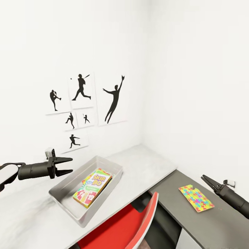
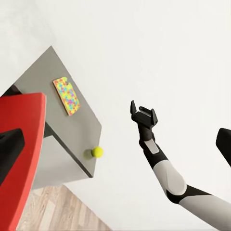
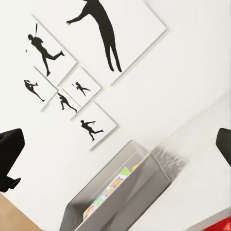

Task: Put all the toys in the child's room - the three board games (two on the bed and one on the table), the two jigsaw puzzles on the table, and the tennis ball on the table - inside the toy box on the table in the child's room.

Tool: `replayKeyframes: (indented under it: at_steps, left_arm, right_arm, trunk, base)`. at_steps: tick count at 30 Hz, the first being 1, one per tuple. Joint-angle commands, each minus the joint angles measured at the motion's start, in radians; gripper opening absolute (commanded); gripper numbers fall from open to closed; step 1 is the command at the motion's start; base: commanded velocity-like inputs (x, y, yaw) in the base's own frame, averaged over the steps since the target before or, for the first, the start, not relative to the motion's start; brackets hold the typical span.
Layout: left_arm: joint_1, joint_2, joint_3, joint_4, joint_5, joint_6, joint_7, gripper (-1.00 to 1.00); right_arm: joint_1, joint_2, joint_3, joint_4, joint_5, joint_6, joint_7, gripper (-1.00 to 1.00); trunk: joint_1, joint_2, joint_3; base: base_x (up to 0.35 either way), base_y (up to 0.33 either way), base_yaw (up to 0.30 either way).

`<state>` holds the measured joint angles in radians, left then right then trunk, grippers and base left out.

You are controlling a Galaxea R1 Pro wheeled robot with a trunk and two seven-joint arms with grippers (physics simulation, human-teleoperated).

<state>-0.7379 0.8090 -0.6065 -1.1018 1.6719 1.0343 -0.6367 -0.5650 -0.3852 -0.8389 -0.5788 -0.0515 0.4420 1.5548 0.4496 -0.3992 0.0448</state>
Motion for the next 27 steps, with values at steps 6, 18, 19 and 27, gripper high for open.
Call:
replayKeyframes:
  at_steps: [6, 18, 19, 27]
  left_arm:
    - [-0.002, 0.001, -0.004, 0.001, -0.001, 0.001, -0.008, 1.0]
    - [-0.002, 0.001, -0.005, 0.0, -0.001, 0.001, -0.007, 1.0]
    - [-0.002, 0.001, -0.004, 0.0, -0.001, 0.001, -0.007, 1.0]
    - [-0.002, 0.001, -0.004, 0.0, -0.001, 0.0, -0.006, 1.0]
  right_arm:
    - [-0.001, 0.0, -0.002, 0.0, 0.001, 0.01, 0.004, 1.0]
    - [0.0, 0.0, -0.002, 0.002, -0.001, 0.011, 0.004, 1.0]
    - [0.0, 0.0, -0.002, 0.002, -0.001, 0.011, 0.004, 1.0]
    - [0.0, -0.001, -0.003, 0.003, -0.002, 0.011, 0.004, 1.0]
  trunk:
    - [0.0, -0.001, 0.007]
    - [0.0, -0.001, 0.01]
    - [0.0, -0.001, 0.01]
    - [0.0, -0.001, 0.01]
  base:
    - [-0.205, 0.0, -0.204]
    - [-0.056, 0.0, -0.041]
    - [-0.002, 0.0, -0.001]
    - [0.0, 0.0, 0.0]
